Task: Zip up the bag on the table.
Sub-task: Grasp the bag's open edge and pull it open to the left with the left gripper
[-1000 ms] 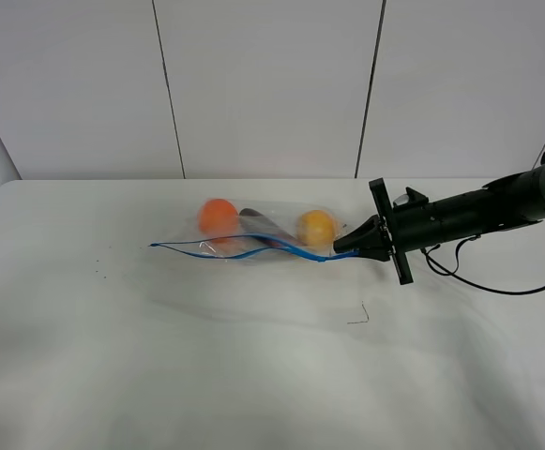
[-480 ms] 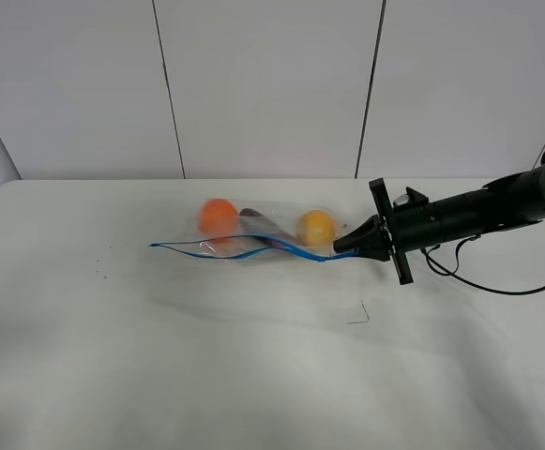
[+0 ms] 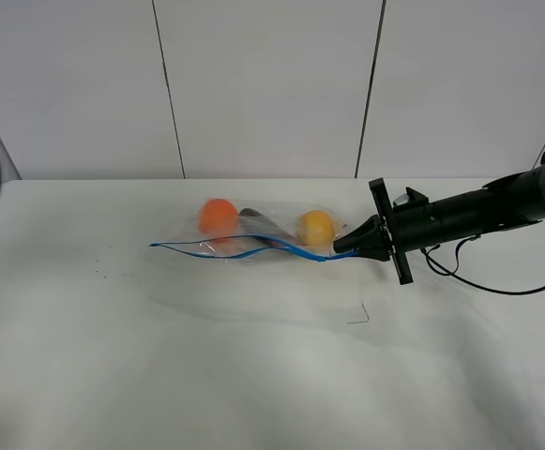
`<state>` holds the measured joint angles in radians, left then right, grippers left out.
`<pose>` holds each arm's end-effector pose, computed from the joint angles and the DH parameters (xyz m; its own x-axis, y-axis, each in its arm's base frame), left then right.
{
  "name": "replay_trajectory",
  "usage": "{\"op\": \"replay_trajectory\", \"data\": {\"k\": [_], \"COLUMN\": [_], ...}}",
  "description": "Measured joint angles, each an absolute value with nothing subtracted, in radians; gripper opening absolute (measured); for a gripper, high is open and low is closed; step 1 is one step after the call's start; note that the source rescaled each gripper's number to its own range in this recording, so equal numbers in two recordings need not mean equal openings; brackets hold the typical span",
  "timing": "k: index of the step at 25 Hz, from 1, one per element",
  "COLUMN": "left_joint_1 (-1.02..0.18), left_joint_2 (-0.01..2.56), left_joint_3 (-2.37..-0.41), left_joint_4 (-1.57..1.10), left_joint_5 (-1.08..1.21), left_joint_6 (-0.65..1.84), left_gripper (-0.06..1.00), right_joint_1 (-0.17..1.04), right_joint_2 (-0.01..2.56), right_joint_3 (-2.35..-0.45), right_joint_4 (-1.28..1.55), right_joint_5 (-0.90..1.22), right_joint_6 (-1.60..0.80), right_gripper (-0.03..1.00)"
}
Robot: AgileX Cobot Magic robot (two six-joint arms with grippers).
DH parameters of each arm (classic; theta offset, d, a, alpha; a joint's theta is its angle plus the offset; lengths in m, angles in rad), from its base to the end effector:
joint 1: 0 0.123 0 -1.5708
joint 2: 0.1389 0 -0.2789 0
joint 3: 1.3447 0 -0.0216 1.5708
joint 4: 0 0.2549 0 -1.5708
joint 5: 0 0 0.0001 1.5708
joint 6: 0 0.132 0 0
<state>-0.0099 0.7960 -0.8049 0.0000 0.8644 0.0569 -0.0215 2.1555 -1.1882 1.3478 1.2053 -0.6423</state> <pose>0.1809 -0.0018 0.3015 -0.6932 0.0637 -0.7179 0.0494 0.9979 0.0409 0.3752 0.1122 0.0956 -0.9721 0.1676 0.1639 0.2172 0.3813 0.8986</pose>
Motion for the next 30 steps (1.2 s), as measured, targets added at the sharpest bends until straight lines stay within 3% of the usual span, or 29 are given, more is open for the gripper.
{"op": "replay_trajectory", "data": {"k": [7, 16, 21, 25, 30], "left_joint_1": [-0.01, -0.01, -0.01, -0.066, -0.248], "left_joint_2": [1.064, 1.279, 1.412, 1.472, 1.5], "left_joint_3": [-0.833, -0.833, -0.833, -0.831, -0.776], "left_joint_4": [0.113, 0.16, 0.33, 0.492, 0.633], "left_joint_5": [0.467, -0.303, -0.721, -0.823, -0.839], "left_joint_6": [0.351, 0.795, 0.889, 0.841, 0.739], "left_gripper": [1.0, 0.98, 0.97, 0.96, 0.96], "right_joint_1": [-0.021, -0.021, -0.021, -0.021, -0.021], "right_joint_2": [2.155, 2.155, 2.155, 2.155, 2.155], "right_joint_3": [-1.188, -1.188, -1.188, -1.188, -1.188], "right_joint_4": [1.348, 1.349, 1.349, 1.349, 1.349], "right_joint_5": [1.205, 1.205, 1.205, 1.205, 1.205], "right_joint_6": [-0.642, -0.642, -0.642, -0.642, -0.642], "right_gripper": [0.0, 0.0, 0.0, 0.0, 0.0]}}
